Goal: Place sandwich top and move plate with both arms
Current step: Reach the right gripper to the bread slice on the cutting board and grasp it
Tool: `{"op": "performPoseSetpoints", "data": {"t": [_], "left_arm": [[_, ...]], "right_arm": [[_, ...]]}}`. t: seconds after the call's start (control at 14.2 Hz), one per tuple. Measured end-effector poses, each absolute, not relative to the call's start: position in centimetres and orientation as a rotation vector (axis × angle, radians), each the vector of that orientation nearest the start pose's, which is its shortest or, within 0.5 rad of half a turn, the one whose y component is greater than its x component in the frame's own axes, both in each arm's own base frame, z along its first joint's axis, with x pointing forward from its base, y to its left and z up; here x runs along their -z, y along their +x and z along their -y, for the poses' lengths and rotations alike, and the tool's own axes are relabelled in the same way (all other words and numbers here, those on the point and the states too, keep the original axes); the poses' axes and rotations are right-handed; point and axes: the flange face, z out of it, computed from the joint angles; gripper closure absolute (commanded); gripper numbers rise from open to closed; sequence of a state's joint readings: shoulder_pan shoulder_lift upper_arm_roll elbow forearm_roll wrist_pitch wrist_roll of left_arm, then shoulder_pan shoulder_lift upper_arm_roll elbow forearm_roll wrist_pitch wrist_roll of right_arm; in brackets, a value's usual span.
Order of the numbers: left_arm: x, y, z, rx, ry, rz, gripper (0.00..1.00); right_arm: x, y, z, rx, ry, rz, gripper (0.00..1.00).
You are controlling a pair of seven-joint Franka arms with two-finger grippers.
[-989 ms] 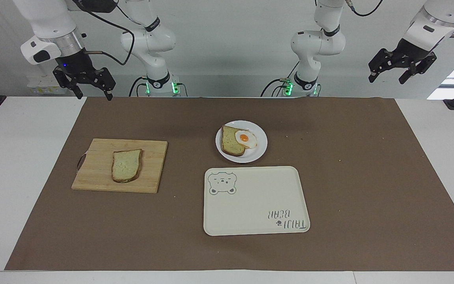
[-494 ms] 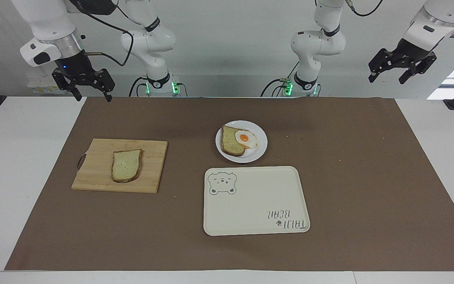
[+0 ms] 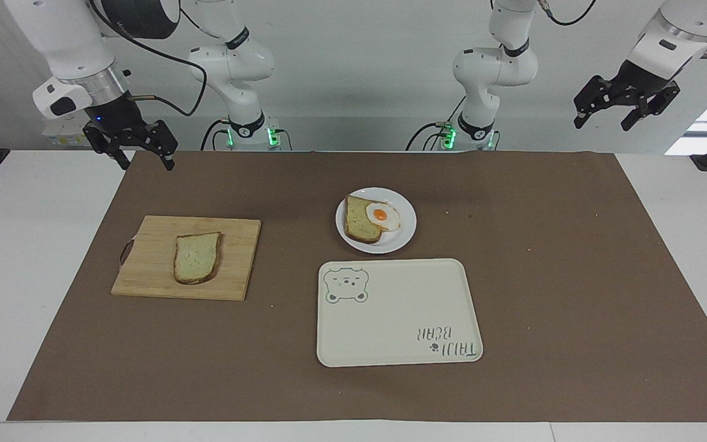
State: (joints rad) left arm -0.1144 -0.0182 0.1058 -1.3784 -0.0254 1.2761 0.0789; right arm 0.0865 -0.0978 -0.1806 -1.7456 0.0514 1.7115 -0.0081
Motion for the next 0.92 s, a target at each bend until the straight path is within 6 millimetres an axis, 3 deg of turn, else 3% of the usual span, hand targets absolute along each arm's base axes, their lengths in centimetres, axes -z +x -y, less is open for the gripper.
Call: {"op": "performPoseSetpoints", "data": {"t": [0.35, 0.78, 0.92], "left_arm": [[-69.7, 51.4, 0.7, -0.132, -3.165, -0.148, 0.0], [-69.7, 51.4, 0.7, -0.132, -3.165, -0.148, 0.0], [-69.7, 51.4, 0.7, -0.132, -3.165, -0.148, 0.0]], "right_arm": [[-58.8, 53.8, 5.2, 0.124, -3.067, -0.151, 0.0], [-52.6, 56.9, 5.0, 0.109, -3.062, -0.16, 0.0], [-50.3, 57.8, 5.7, 0.094, -3.066, -0.134, 0.0]]}}
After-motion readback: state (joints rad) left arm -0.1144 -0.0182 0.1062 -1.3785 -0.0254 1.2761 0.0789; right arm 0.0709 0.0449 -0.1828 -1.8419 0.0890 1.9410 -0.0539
